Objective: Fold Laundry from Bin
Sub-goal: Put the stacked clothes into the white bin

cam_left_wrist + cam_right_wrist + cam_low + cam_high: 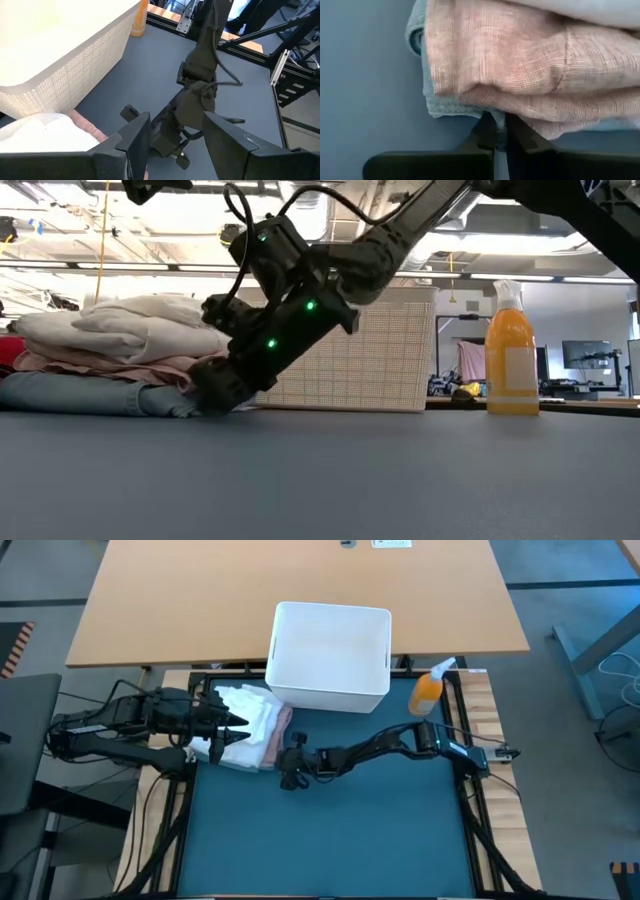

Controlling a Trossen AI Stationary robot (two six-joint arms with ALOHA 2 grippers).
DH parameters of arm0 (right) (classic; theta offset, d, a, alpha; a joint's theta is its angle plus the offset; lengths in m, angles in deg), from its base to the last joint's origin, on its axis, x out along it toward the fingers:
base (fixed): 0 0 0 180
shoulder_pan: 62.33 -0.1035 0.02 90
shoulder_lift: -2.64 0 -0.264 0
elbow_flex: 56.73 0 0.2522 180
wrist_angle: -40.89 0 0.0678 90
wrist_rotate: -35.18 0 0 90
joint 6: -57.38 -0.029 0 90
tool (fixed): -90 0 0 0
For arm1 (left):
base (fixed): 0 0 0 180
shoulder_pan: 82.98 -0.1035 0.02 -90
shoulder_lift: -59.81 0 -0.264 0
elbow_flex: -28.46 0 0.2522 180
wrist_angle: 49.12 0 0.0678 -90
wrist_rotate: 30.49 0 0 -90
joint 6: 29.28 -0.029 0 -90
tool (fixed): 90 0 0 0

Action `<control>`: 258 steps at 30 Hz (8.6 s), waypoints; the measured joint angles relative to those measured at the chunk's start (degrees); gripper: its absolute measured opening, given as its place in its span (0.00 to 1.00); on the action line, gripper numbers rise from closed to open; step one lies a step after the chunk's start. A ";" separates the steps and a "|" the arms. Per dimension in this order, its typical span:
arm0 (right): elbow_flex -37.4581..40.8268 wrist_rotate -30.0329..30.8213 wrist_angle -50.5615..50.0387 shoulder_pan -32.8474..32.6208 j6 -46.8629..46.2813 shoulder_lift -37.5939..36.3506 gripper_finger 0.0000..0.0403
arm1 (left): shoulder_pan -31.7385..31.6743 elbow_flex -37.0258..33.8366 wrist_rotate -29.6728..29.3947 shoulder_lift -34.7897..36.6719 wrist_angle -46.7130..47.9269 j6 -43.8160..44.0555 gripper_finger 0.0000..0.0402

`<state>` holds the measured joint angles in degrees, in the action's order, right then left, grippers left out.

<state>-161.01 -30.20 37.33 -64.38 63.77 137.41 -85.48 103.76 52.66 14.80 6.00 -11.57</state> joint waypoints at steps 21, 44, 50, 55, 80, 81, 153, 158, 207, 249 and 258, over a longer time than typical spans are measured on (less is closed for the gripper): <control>51.67 -6.01 -9.58 -13.26 -24.79 -45.05 0.09 | 1.09 -1.77 -0.57 -2.07 -5.15 3.63 0.42; 57.05 -24.22 -25.25 -27.66 -52.50 -62.71 0.58 | 7.06 -38.80 -1.99 -9.73 -44.04 46.79 0.42; 59.88 -11.41 -25.80 -31.46 -66.39 -71.53 0.63 | 7.04 -39.71 -1.09 -13.25 -45.91 48.07 0.42; 67.76 2.95 -22.79 -32.80 -87.50 -80.24 0.63 | 6.50 -39.71 -0.75 -19.15 -47.49 47.64 0.45; 76.54 1.33 15.04 -20.46 -89.86 -54.90 0.63 | 2.99 -34.90 5.45 -51.00 -76.76 46.85 0.51; 75.90 0.85 15.88 -20.05 -89.43 -53.08 0.63 | 2.99 -33.77 5.60 -51.35 -75.65 46.29 0.51; 6.45 -12.59 -41.09 5.38 -30.21 -61.49 0.14 | -5.09 5.72 8.48 -24.48 -40.28 24.73 0.03; -2.50 -17.97 -45.59 13.75 -28.91 -58.98 0.14 | -12.55 17.14 12.45 -29.27 -32.44 23.94 0.03; -13.77 -22.27 -52.94 43.26 -6.70 -17.94 0.14 | -43.26 46.11 6.17 -69.69 2.58 -18.28 0.19; -13.18 -16.35 -59.87 43.48 -7.01 -18.20 0.14 | -51.30 51.60 58.87 -69.16 0.15 -10.94 0.15; -13.13 -16.39 -59.81 43.55 -7.18 -18.19 0.14 | -52.82 51.60 56.23 -68.66 -6.51 -4.64 0.13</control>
<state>-174.14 -46.60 -22.49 -20.83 56.59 119.22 -138.30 155.36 108.89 -53.86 -0.51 -16.21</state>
